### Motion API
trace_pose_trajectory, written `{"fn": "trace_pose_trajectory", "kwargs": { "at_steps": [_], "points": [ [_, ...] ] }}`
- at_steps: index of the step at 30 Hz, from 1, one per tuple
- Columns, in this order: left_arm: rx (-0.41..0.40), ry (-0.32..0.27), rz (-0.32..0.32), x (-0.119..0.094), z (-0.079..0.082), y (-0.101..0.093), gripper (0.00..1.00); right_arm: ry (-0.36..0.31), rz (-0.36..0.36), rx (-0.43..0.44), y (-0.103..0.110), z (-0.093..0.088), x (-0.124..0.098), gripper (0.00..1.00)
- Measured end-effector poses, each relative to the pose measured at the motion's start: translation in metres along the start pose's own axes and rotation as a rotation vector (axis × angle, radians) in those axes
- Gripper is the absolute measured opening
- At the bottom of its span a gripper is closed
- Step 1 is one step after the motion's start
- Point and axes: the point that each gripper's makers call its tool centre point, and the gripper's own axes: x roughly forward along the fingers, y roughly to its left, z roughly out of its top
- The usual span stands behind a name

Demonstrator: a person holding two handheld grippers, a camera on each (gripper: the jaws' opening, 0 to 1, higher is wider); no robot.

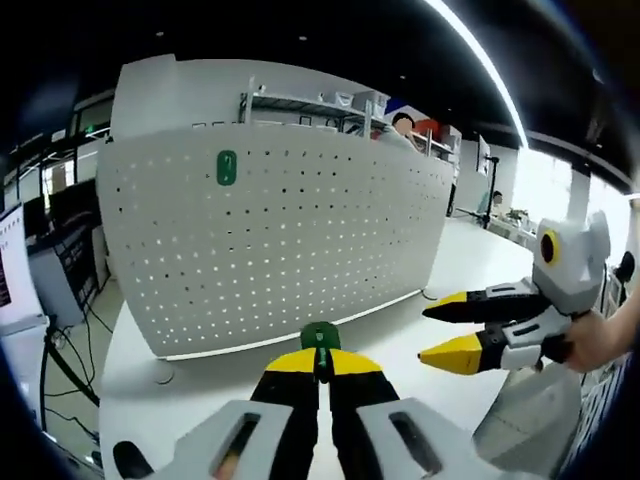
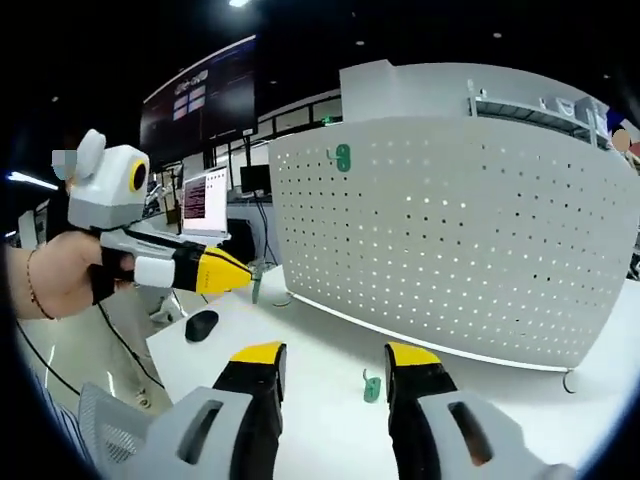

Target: Insert the hook assembly into the mounting plate slot until the hook locks in place.

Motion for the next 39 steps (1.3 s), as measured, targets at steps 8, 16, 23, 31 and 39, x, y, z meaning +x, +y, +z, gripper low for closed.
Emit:
{"fn": "trace_pose_trajectory", "kwargs": {
  "at_steps": [8, 16, 23, 31, 39],
  "points": [
    [0.054, -0.075, 0.089, -0.003, 0.024, 0.011, 0.01, 0.045, -0.06, 0.014, -0.021, -0.02, -0.018, 0.53],
    [0.076, -0.115, 0.141, -0.001, 0.041, 0.021, 0.01, 0.115, -0.129, 0.025, -0.042, -0.05, -0.048, 0.65],
    [0.091, -0.151, 0.193, 0.0, 0.057, 0.039, 0.01, 0.182, -0.19, 0.052, -0.061, -0.084, -0.078, 0.71],
    [0.094, -0.187, 0.238, 0.005, 0.081, 0.059, 0.01, 0.246, -0.244, 0.117, -0.071, -0.116, -0.098, 0.72],
    [0.104, -0.22, 0.274, 0.013, 0.103, 0.072, 0.01, 0.275, -0.239, 0.11, -0.064, -0.132, -0.105, 0.73]
  ]
}}
